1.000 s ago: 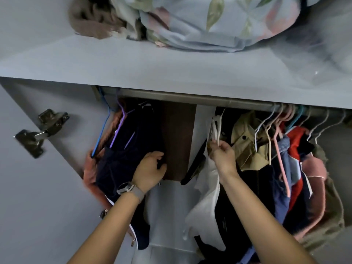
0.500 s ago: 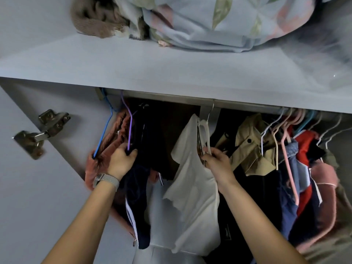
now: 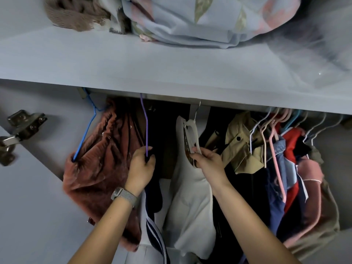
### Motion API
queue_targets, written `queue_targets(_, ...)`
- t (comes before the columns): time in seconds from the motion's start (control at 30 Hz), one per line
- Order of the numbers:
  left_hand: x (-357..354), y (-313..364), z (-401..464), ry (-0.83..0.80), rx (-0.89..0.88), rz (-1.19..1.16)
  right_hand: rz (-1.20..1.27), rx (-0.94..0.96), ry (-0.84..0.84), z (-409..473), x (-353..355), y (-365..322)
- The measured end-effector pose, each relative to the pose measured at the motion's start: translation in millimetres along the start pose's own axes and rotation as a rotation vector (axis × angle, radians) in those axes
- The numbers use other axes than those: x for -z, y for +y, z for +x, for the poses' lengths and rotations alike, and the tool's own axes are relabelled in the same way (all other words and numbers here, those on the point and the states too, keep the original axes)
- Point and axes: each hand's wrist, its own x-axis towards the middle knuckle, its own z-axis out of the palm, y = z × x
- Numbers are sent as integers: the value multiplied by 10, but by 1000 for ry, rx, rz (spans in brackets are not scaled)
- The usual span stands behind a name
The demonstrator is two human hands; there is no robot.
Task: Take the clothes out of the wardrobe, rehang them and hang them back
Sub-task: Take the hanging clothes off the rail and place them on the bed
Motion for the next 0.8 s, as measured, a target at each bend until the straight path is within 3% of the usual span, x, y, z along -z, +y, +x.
queue_targets(0.23,-398,271,-231,-130,-140,-4,18,20,-48,-5,-6,17)
queue_targets(0.5,-654,340,-277,-313,-228,26,-231,-41,-188,95,44,-64)
queue_targets(0.6,-630,326,-260,-384,-237,61,-326,-27,-140,202,-21,-93)
queue_targets(0.7,-548,295,-256,-530,-72,-216,-318,-15,-42,257,-125,-97)
queue_targets(0.8,-461,258,-330,-492,177,-558,-222,-55,-15,297,-182,-55)
